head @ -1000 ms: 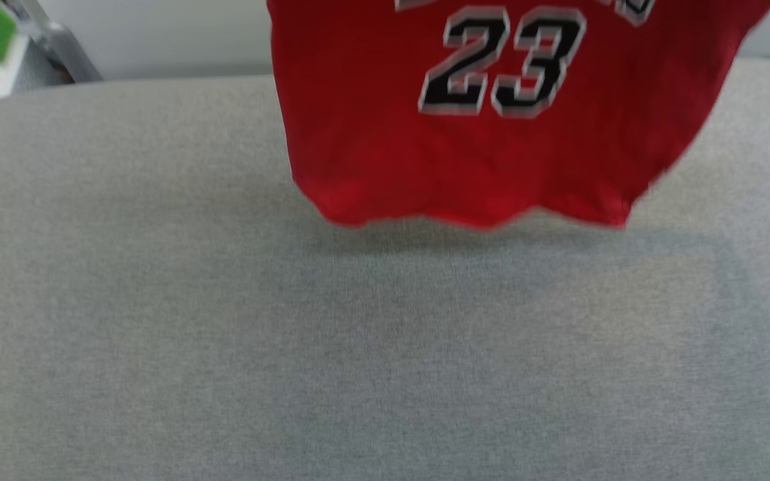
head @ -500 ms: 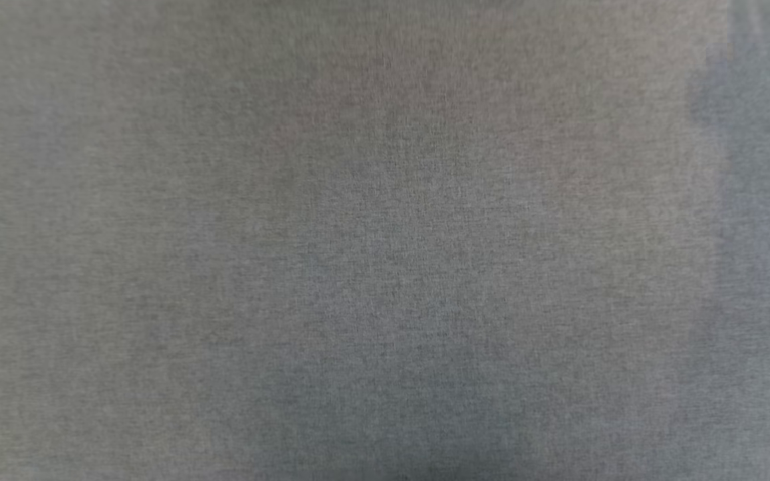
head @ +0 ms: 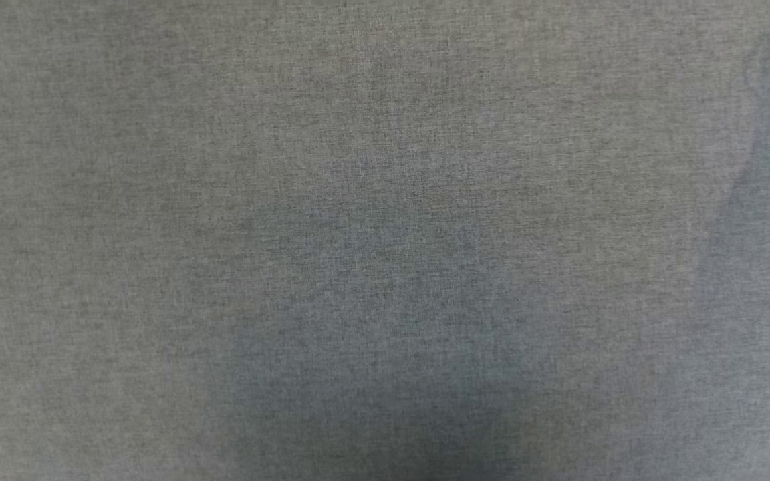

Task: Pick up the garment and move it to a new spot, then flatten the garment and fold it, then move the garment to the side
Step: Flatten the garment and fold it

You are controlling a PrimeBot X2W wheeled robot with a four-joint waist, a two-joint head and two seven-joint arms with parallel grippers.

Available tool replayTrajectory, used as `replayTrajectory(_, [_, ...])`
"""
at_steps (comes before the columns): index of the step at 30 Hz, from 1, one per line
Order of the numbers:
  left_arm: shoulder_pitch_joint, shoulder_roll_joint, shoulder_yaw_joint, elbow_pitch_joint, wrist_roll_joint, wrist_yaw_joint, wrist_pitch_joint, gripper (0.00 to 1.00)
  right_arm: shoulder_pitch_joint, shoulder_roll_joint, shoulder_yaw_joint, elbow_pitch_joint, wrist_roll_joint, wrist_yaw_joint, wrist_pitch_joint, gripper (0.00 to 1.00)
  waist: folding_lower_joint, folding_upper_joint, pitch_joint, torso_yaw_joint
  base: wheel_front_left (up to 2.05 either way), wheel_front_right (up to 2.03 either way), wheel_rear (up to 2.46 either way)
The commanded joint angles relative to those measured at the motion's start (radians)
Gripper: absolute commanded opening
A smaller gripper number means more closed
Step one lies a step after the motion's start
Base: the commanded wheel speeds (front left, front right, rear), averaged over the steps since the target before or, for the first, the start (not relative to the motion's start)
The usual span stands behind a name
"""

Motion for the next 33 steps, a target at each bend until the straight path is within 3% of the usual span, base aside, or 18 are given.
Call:
replayTrajectory(1, [-0.01, 0.003, 0.004, 0.023, -0.005, 0.0, -0.017, 0.0, -0.009, -0.011, 0.008, 0.012, -0.008, -0.002, -0.023, 0.0, -0.0003, 0.0, 0.012, 0.004, 0.0, 0.0, 0.0])
replayTrajectory(10, [0.208, -0.072, -0.012, 0.081, -0.063, -0.021, -0.079, 0.0, 0.099, -0.032, 0.127, 0.074, 0.055, -0.002, -0.087, 0.0, -0.0003, 0.0, -0.014, 0.038, 0.0, 0.0, 0.0])
replayTrajectory(23, [0.724, -0.14, -0.032, 0.055, -0.132, -0.029, -0.077, 0.0, 0.503, -0.094, 0.245, 0.117, 0.222, -0.002, -0.072, 0.0, -0.0003, 0.0, -0.214, 0.053, 0.0, 0.0, 0.0])
replayTrajectory(33, [1.013, -0.083, -0.145, 0.054, -0.256, -0.029, 0.002, 0.0, 0.811, -0.137, 0.318, 0.102, 0.344, -0.002, 0.04, 0.0, -0.0003, 0.0, -0.428, 0.054, 0.0, 0.0, 0.0])
